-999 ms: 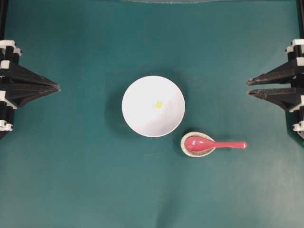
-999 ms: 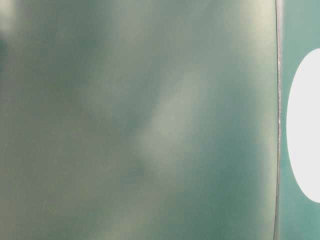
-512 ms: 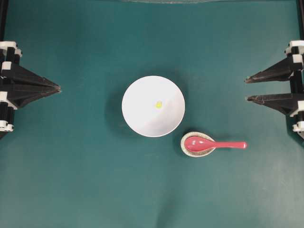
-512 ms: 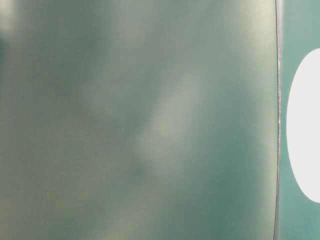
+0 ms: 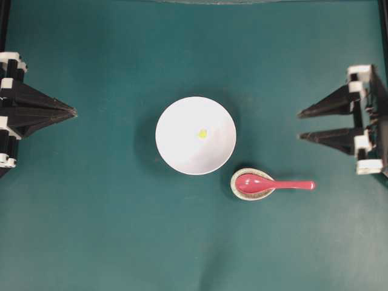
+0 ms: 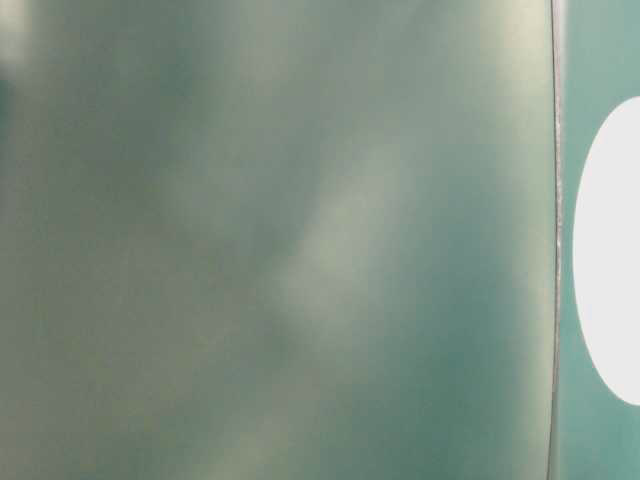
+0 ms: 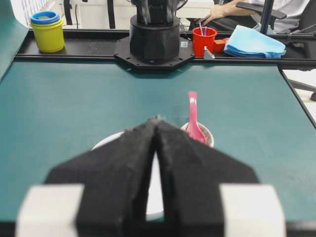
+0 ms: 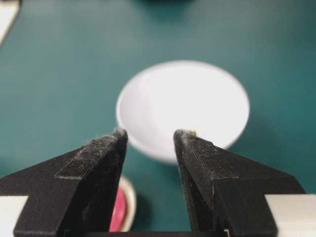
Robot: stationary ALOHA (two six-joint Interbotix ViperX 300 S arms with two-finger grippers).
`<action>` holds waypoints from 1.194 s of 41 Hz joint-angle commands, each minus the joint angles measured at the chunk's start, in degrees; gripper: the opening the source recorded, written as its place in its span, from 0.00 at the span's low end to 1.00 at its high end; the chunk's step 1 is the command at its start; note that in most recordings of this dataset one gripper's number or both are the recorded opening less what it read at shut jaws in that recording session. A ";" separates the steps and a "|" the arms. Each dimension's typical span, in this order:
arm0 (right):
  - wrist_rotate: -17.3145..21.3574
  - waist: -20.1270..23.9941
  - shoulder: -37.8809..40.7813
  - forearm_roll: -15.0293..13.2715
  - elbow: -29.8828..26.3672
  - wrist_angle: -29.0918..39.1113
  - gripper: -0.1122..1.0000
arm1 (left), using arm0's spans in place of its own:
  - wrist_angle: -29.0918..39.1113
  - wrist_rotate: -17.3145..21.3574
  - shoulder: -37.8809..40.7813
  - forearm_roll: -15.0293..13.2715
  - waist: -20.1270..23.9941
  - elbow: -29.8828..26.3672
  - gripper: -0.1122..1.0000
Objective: Scoop the yellow hexagonal prism block from the bowl with a spoon using the right arm.
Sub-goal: 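Move the right gripper to the pink spoon's handle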
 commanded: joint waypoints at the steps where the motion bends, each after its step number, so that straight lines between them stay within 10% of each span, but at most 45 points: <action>1: 0.18 1.23 1.93 0.26 0.53 -2.81 0.55 | -0.44 0.00 0.26 0.09 -0.09 -1.67 0.13; 49: 0.35 24.52 37.79 24.08 8.26 -42.98 0.55 | -0.09 0.44 0.09 0.18 -0.09 -1.67 0.13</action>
